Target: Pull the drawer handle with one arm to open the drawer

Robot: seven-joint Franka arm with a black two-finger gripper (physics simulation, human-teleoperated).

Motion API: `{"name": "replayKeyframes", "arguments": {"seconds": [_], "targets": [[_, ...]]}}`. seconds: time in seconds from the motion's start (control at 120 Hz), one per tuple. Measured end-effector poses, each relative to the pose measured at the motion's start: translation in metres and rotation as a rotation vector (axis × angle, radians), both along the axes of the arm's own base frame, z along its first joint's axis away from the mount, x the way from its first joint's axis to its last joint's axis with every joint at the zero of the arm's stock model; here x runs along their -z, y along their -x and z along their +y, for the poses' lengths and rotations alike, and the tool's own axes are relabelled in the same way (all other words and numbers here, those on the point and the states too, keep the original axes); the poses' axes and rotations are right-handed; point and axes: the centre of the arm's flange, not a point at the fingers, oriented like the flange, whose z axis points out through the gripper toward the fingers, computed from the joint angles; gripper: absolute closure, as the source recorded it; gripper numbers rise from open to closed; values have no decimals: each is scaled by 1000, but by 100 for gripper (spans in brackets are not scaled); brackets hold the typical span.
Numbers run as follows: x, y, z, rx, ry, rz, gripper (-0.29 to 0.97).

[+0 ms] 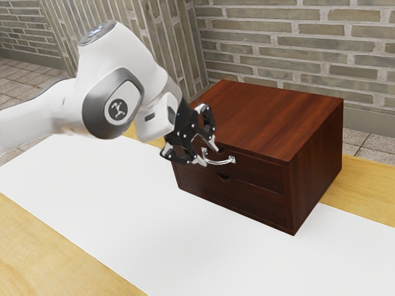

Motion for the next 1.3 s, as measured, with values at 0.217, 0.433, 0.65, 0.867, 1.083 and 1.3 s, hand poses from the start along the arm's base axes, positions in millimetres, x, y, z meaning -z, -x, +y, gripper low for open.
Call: {"name": "replayKeyframes", "arguments": {"seconds": [0.217, 0.433, 0.65, 0.867, 1.083, 1.3], "targets": [[17, -16, 9, 18, 0, 15, 50], [32, -24, 14, 34, -3, 31, 51], [38, -14, 17, 49, -6, 43, 67], [43, 37, 21, 61, -8, 53, 75], [41, 85, 28, 56, 18, -18, 82], [47, 100, 24, 70, 20, -39, 74]]}}
